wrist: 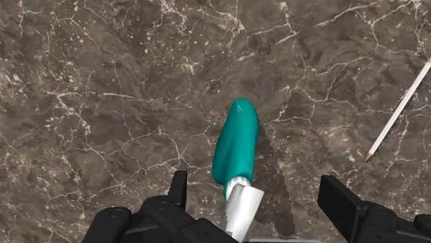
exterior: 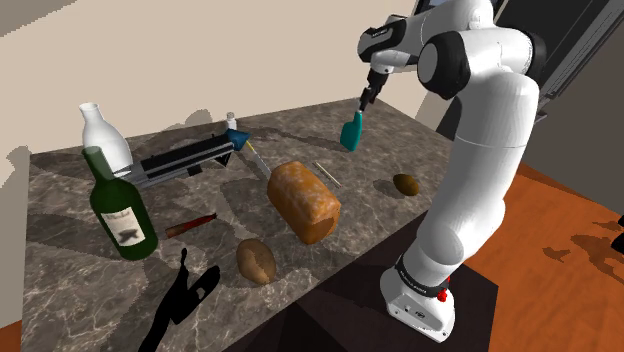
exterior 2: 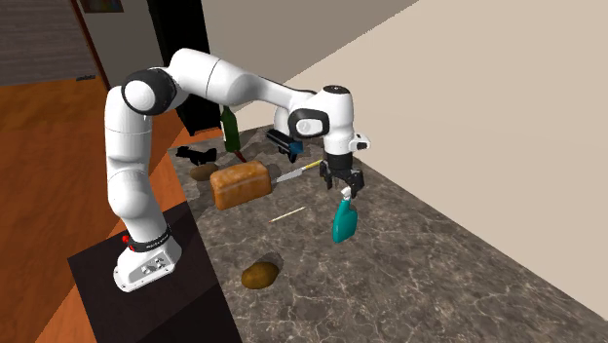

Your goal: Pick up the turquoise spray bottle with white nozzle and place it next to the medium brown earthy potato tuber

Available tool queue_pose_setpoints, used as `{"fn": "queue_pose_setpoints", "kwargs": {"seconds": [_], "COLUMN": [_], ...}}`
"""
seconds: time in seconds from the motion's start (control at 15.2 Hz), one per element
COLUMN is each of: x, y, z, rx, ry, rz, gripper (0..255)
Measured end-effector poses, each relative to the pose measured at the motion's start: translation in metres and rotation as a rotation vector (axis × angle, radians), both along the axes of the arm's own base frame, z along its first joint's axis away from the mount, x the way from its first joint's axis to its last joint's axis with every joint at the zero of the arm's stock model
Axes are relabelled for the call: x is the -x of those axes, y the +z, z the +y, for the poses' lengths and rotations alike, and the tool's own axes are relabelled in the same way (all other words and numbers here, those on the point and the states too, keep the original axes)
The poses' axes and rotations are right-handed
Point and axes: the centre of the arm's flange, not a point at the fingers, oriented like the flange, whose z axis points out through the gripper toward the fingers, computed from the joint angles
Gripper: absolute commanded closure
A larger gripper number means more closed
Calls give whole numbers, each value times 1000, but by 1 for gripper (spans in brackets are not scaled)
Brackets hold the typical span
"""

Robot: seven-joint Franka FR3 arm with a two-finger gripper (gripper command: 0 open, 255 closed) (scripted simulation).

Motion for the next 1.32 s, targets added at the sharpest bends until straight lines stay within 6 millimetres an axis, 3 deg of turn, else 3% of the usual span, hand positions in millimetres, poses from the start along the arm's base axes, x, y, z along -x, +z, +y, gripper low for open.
{"fn": "queue_pose_setpoints", "kwargs": {"seconds": [0.4,0.73,0.79,1.32], "x": [-3,-3,-3,-3], "y": [-27,-28,-28,-28], "z": [-2,-3,-3,-3], "rx": [0,0,0,0], "ry": [1,0,0,0], "rz": [0,0,0,0], "gripper": [0,0,255,255]}}
